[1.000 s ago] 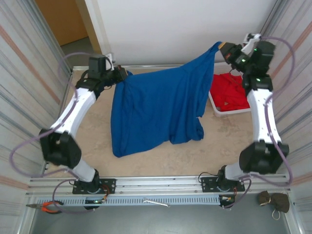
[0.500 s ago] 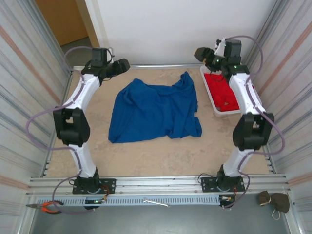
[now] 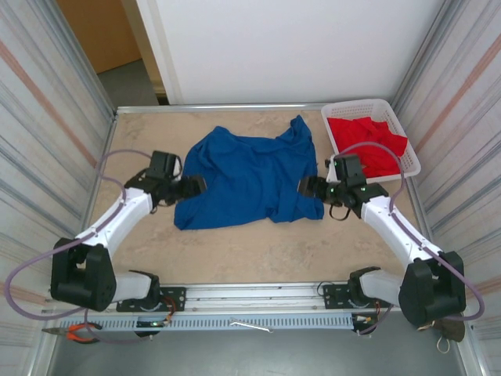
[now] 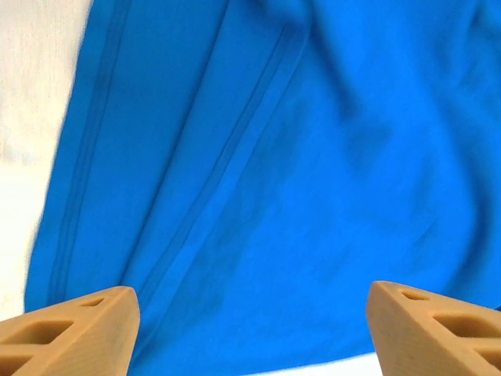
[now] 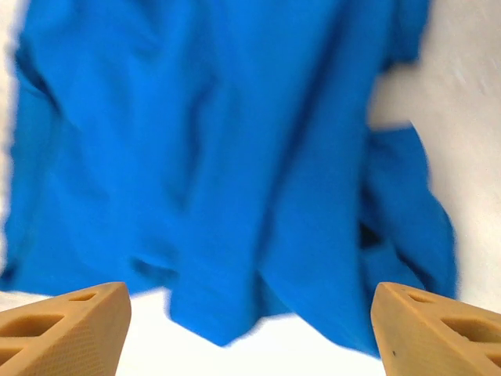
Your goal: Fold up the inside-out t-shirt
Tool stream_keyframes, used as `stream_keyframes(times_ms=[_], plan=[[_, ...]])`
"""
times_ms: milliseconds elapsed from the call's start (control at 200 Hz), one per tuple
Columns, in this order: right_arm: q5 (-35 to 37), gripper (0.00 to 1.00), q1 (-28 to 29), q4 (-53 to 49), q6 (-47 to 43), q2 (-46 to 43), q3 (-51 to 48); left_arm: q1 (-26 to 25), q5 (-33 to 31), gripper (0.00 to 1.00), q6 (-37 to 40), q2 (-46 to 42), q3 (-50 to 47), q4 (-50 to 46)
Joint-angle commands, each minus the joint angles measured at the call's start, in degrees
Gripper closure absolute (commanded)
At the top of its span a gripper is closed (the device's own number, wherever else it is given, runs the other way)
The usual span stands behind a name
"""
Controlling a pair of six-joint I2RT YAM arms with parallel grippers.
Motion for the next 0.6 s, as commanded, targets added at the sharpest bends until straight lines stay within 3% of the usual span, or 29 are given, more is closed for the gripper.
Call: stream_keyframes(times_ms=[0, 316, 386, 446, 516, 541, 566, 596], plan=[[5.3, 0.20, 0.0, -1.2, -4.0, -1.8, -3.0, -2.0, -5.9, 0.23, -2.8, -1.3, -4.4, -0.9], [1.7, 0.19, 0.4, 3.8, -4.4, 4.7, -5.9, -3.7, -9.9, 0.24, -3.4, 7.6, -6.8, -0.5], [0.9, 0.19, 0.6, 4.9, -3.8, 8.0, -5.1, -3.7, -10.3, 0.29, -3.0, 8.7, -7.0, 0.5], [1.1, 0.21, 0.9, 5.7, -3.6, 11.3, -4.3, -3.7, -10.8, 0.43, -2.4, 9.3, -7.1, 1.6], [-0.1, 0.30, 0.8, 7.1, -3.8, 14.1, -4.1, -3.7, -11.2, 0.76, -1.5, 9.7, -7.3, 3.1], [-1.0, 0.39, 0.8, 7.4, -3.9, 15.0, -4.0, -3.6, -10.9, 0.88, -1.2, 9.7, -7.3, 3.5], [-2.1, 0.55, 0.8, 7.5, -4.3, 15.7, -3.8, -3.5, -10.5, 0.99, -0.7, 9.6, -7.3, 3.9], [-3.2, 0.76, 0.8, 7.0, -4.6, 16.1, -3.5, -3.4, -10.2, 1.00, -0.3, 9.4, -7.0, 3.7]])
